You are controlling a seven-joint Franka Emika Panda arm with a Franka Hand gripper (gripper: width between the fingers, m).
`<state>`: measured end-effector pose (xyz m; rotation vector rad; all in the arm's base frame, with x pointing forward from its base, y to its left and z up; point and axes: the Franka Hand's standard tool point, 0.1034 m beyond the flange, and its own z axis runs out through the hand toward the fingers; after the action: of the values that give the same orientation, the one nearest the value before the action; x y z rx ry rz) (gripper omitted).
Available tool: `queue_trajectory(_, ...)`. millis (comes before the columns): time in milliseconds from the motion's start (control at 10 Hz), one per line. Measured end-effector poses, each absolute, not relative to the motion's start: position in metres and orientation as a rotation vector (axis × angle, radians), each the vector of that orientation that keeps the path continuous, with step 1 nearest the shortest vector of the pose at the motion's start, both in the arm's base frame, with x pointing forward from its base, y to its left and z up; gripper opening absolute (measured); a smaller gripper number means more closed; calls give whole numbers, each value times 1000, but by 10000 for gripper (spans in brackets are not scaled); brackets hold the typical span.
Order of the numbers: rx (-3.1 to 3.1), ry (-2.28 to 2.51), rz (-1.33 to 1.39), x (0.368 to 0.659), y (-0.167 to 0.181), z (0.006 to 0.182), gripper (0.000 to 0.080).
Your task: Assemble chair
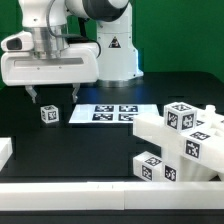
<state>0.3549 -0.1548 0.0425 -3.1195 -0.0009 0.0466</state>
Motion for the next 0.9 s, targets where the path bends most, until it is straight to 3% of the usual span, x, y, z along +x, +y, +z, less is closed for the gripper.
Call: queue_trajectory(900,-3088,-190,100,345,-159,37,649)
